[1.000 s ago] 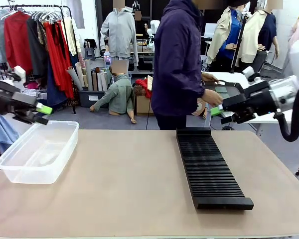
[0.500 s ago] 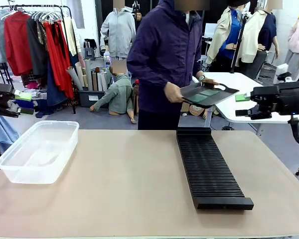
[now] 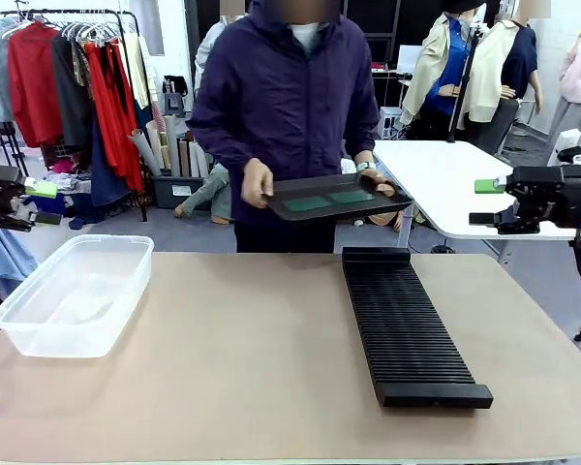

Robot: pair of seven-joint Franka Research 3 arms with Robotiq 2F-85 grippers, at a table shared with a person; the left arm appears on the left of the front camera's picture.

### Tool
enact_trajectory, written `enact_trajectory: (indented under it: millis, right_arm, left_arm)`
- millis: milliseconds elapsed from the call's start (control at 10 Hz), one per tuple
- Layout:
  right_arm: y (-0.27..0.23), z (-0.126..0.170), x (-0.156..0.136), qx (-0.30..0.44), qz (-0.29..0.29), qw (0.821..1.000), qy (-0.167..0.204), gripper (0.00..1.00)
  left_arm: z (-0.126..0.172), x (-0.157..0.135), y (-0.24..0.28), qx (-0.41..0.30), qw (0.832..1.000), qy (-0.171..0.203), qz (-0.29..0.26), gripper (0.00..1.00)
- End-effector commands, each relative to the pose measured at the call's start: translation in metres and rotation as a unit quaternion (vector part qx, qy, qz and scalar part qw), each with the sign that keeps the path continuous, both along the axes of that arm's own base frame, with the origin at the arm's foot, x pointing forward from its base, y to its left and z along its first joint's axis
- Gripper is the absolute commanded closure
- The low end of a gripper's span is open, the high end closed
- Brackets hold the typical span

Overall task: Sort PCBs into racks and boxes based on the side picked up.
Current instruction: Pick up the Blank PCB handed by the Human.

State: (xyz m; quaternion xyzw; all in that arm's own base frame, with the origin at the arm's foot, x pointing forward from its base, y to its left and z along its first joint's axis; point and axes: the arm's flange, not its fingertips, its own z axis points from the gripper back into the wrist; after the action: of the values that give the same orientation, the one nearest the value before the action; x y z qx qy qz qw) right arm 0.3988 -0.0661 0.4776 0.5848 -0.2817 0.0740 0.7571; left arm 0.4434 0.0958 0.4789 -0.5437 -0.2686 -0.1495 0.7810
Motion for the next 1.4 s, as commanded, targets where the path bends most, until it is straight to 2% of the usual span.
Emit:
enact_trajectory:
  millis: [0, 1300]
  right_arm:
    - [0.0026, -0.0014, 0.0038, 0.003, 0.008, 1.000, -0.007, 0.00]
    - [0.0012, -0.0011, 0.0005, -0.002, 0.002, 1.000, 0.002, 0.00]
  left_arm:
    - [-0.0005, -0.0001, 0.0006, 0.000, 1.000, 0.001, 0.001, 0.00]
    - [-0.0005, -0.0001, 0.0006, 0.000, 1.000, 0.001, 0.001, 0.00]
